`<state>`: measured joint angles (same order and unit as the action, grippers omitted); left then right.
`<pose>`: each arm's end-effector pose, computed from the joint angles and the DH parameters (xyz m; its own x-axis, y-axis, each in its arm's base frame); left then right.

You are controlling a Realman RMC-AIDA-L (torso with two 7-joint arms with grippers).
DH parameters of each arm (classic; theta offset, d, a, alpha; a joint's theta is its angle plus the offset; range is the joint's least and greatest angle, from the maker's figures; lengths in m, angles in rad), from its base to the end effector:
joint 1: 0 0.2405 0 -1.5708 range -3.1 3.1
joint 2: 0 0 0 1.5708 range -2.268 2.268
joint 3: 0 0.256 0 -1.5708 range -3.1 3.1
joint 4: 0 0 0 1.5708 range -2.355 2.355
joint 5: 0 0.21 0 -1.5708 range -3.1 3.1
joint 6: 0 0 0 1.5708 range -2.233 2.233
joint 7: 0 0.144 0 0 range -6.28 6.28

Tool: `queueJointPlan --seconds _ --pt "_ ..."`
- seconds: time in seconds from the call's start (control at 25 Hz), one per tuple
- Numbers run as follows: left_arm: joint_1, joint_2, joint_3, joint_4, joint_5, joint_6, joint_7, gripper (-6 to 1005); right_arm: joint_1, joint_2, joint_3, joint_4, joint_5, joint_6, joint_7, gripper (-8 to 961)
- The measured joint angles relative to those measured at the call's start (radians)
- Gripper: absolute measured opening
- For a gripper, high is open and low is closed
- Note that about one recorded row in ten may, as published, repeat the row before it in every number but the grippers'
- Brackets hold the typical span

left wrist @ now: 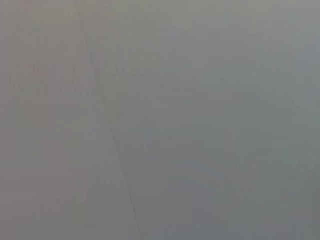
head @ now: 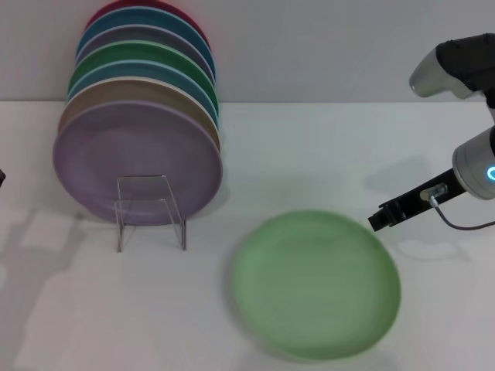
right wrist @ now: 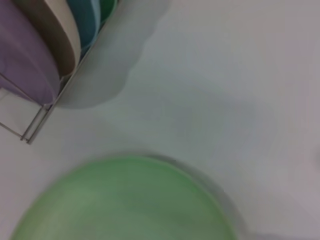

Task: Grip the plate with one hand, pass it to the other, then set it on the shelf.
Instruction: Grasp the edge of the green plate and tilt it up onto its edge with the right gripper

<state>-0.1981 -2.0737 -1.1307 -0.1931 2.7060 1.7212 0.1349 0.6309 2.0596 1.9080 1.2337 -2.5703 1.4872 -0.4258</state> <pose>-0.3164 0.2399 0.0268 0.7763 -0.4800 0.4086 0.4378 -0.0558 -0.8973 0.2000 0.3761 0.0172 0.5590 -0.8291 -0.0091 -0.7414 -0.4949 -0.4532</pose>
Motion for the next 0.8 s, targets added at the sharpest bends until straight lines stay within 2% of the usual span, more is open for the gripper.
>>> queueJointPlan --seconds 0.28,0.8 --pt "-0.001 -0.001 0.000 0.000 -0.001 -0.002 0.000 785 0.002 -0.004 0.036 -0.015 -0.015 0.001 -0.004 128" --pt "-0.004 -0.002 0.000 0.000 0.003 -0.005 0.000 785 0.002 0.003 -0.023 -0.023 -0.076 0.004 -0.001 263"
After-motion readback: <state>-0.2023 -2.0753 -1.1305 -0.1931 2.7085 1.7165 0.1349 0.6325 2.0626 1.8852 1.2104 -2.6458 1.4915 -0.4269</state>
